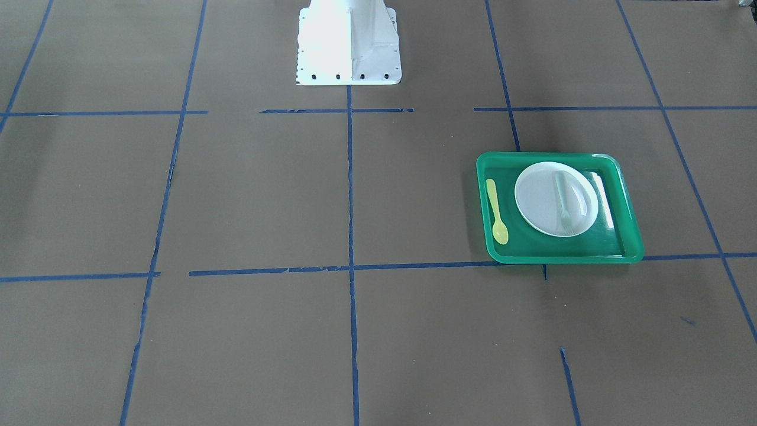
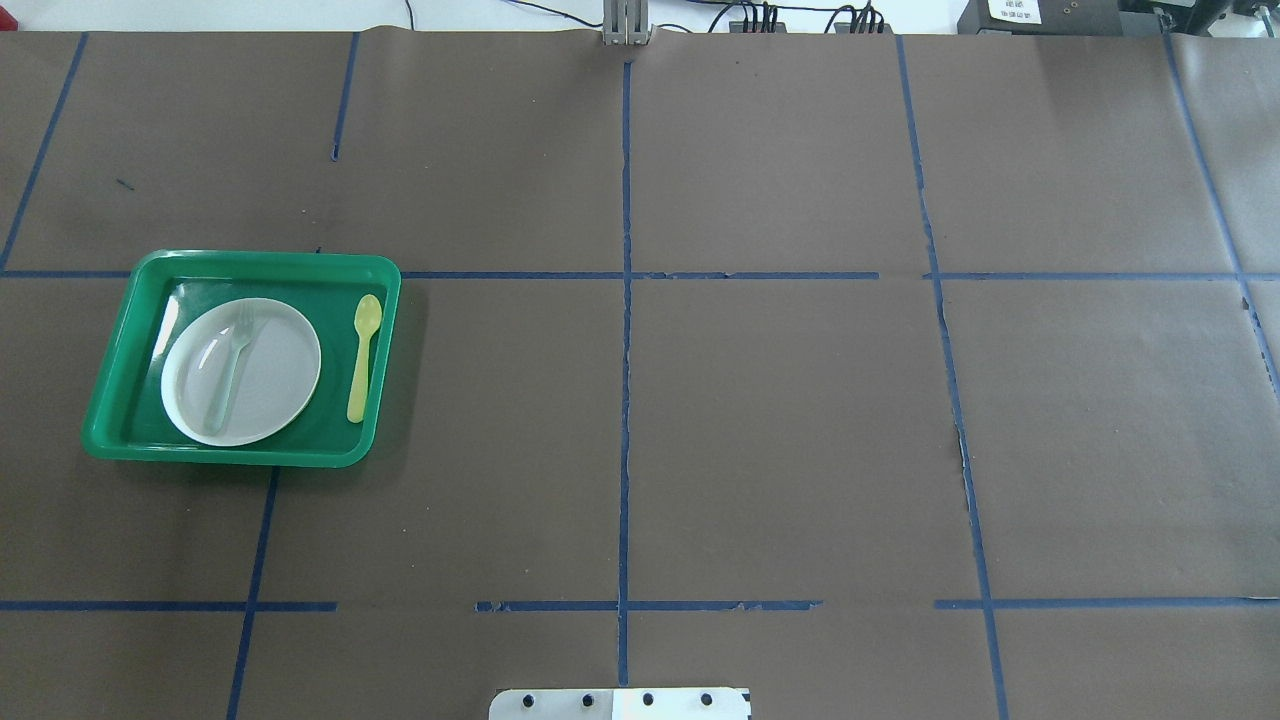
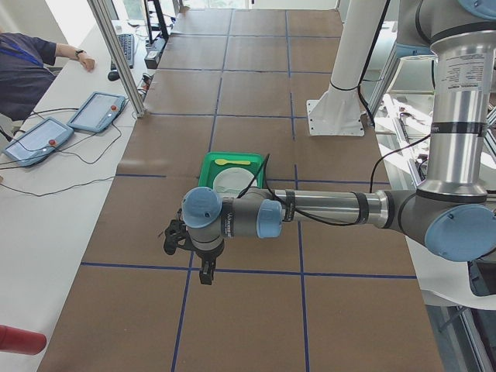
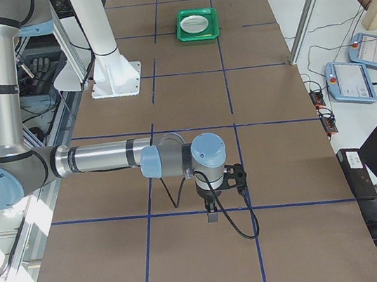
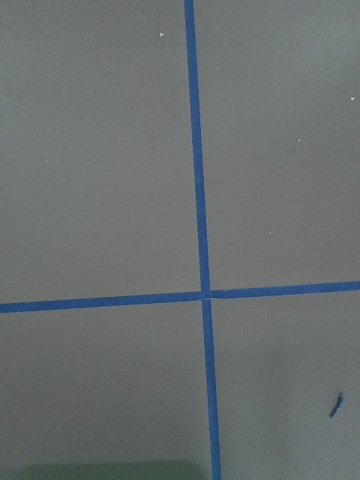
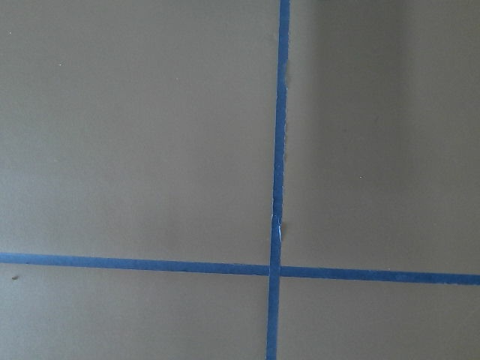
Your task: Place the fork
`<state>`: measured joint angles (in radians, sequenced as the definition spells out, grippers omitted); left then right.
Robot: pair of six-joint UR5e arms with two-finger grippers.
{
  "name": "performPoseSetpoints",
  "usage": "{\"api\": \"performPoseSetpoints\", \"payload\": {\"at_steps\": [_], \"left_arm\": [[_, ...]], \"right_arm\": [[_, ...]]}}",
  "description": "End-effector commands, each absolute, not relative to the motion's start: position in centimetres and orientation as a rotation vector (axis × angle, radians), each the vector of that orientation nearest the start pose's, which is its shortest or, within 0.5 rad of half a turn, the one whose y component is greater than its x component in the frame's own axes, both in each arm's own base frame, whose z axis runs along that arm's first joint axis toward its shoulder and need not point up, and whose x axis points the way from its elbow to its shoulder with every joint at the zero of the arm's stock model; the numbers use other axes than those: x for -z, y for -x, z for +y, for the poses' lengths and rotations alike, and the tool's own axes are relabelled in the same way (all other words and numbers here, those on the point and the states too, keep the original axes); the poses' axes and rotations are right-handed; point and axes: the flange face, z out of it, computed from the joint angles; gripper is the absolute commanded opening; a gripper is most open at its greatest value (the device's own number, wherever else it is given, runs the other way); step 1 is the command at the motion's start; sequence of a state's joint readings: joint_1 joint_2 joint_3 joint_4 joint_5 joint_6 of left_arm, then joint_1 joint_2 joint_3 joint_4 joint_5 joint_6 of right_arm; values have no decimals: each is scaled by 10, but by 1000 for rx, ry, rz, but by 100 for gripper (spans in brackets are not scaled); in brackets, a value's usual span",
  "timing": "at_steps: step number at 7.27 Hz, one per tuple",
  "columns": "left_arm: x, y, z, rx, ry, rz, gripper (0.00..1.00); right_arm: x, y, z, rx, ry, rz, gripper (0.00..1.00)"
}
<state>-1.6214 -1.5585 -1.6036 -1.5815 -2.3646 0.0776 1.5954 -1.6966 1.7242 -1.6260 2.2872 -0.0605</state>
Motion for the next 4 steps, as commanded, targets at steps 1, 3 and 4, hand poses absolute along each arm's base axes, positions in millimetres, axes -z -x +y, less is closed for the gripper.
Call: {"api": "performPoseSetpoints", "payload": {"at_steps": [1, 3, 4], "left_arm": [[-643, 87, -488, -49, -96, 788, 100], [-631, 87, -494, -47, -115, 792, 100], [-609, 82, -503, -28, -133, 789, 100]], "right_arm": [[-651, -79, -435, 24, -4, -717, 100], [-651, -79, -435, 24, -4, -717, 100], [-651, -79, -435, 25, -4, -717, 100]]}}
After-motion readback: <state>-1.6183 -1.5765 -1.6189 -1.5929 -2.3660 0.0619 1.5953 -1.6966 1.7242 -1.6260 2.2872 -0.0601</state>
